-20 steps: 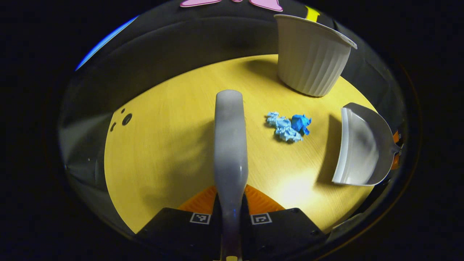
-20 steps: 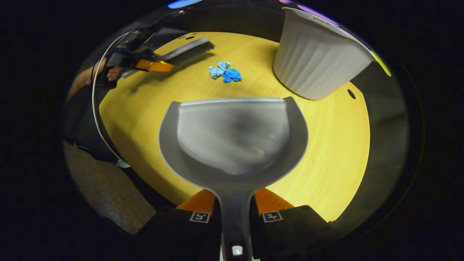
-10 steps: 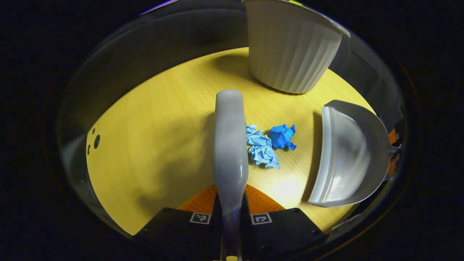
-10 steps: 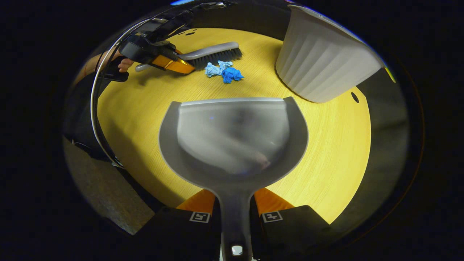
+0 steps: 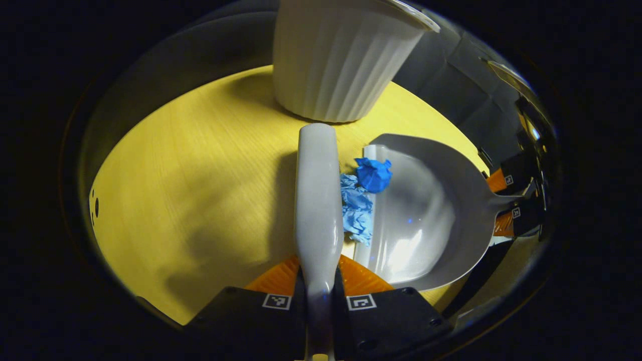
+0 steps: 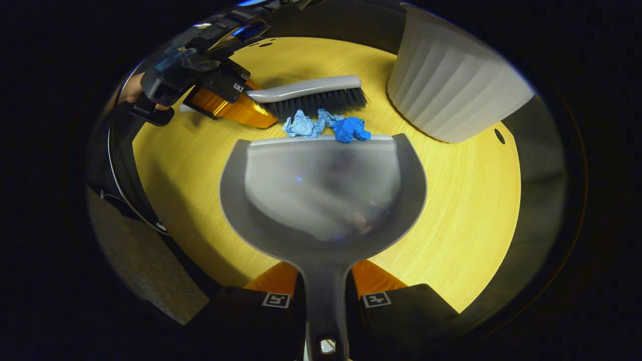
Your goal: Pick up the small broom and dustpan from the desktop, sweep the trash into the dustpan with the broom, and then empty the trash into the garbage bin.
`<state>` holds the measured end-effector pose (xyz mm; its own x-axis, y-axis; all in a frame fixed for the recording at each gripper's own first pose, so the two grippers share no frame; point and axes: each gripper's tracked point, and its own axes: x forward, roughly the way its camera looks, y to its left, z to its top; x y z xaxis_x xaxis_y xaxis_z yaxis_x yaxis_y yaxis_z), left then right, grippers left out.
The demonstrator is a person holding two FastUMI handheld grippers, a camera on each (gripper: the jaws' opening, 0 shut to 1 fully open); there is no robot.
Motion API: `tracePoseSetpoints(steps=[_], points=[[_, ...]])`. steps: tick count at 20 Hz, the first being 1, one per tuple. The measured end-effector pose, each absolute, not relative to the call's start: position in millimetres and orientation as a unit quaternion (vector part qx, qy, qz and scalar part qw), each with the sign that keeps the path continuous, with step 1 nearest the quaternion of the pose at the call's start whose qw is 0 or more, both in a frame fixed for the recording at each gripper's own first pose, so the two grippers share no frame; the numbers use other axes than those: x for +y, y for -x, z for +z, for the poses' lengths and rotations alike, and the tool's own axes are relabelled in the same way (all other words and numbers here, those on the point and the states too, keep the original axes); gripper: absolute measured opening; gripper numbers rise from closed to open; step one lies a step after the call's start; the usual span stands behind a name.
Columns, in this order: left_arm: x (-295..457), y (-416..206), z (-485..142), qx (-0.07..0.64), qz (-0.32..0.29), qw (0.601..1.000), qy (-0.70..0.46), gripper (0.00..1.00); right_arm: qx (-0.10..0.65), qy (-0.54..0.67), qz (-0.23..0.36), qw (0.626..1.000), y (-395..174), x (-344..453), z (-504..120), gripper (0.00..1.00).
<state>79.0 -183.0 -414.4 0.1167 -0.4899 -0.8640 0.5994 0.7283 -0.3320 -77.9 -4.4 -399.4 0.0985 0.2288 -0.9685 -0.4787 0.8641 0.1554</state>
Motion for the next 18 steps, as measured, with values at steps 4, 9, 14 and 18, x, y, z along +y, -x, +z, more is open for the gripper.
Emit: tracePoseSetpoints(steps=[4, 9, 14, 18], points=[[-202, -61, -399, 0.552, -0.404, 0.729, -0.032, 0.26, 0.617, 0.093, 0.234, 0.746, 75, -2, -403, 0.37], [-191, -70, -380, 0.53, -0.388, 0.754, -0.014, 0.25, 0.583, 0.075, 0.219, 0.779, 73, -4, -405, 0.37], [-171, -67, -373, 0.511, -0.328, 0.794, -0.004, 0.29, 0.59, 0.046, 0.176, 0.787, 67, 0, -395, 0.37], [-160, -52, -396, 0.537, -0.269, 0.8, 0.003, 0.25, 0.589, 0.025, 0.129, 0.797, 65, 6, -385, 0.37]])
